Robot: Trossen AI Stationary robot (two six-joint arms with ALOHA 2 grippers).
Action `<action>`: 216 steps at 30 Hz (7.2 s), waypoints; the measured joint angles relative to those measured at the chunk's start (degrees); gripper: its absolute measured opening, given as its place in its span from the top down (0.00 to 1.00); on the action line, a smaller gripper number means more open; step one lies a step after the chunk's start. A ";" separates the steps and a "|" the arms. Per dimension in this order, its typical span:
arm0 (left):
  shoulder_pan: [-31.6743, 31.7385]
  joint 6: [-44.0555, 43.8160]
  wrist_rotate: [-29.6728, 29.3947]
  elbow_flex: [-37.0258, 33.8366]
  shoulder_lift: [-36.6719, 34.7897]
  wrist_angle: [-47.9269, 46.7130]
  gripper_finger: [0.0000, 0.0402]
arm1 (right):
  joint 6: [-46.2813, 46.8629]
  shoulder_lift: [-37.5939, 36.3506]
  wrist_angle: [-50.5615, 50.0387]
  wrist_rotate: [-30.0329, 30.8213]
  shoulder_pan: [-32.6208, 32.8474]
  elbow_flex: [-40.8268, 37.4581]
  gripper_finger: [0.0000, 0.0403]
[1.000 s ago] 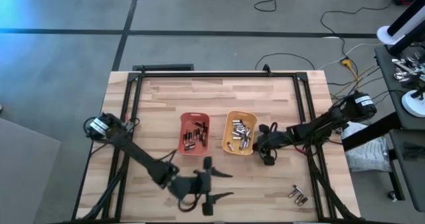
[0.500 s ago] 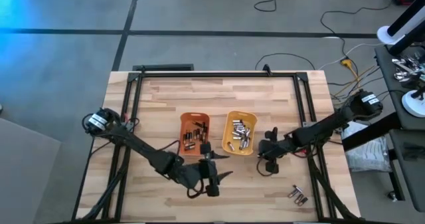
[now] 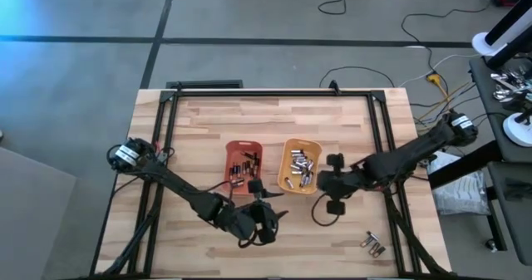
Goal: Sort batteries
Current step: Put the black-silver battery into the yellow bin, then put the brown-black battery into the orange bin
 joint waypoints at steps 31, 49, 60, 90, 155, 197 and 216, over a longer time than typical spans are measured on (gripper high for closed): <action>-4.90 -4.11 -3.14 -7.14 -4.09 -3.85 0.42 | -18.36 25.24 9.21 -10.87 -22.90 9.95 0.93; -4.67 3.16 13.13 -36.21 -17.24 44.09 0.42 | -13.43 25.17 8.15 -7.58 -26.13 6.90 0.93; -4.73 3.37 13.29 -37.42 -17.71 50.26 0.42 | -11.91 25.32 10.71 -5.67 -26.13 6.36 0.86; -4.67 4.36 0.17 -23.33 -16.81 25.14 0.42 | 8.70 3.90 -1.67 14.75 8.60 8.48 0.68; -0.51 2.79 12.26 -14.32 -3.56 21.06 0.42 | 37.13 20.48 -5.74 -8.47 34.61 3.14 0.91; 1.67 6.42 24.25 -21.30 -3.58 55.09 0.43 | -21.41 18.22 74.90 26.22 12.90 3.36 0.90; 2.42 5.07 24.05 -21.28 -3.52 54.34 0.92 | -21.30 19.76 75.89 27.01 12.15 3.47 0.90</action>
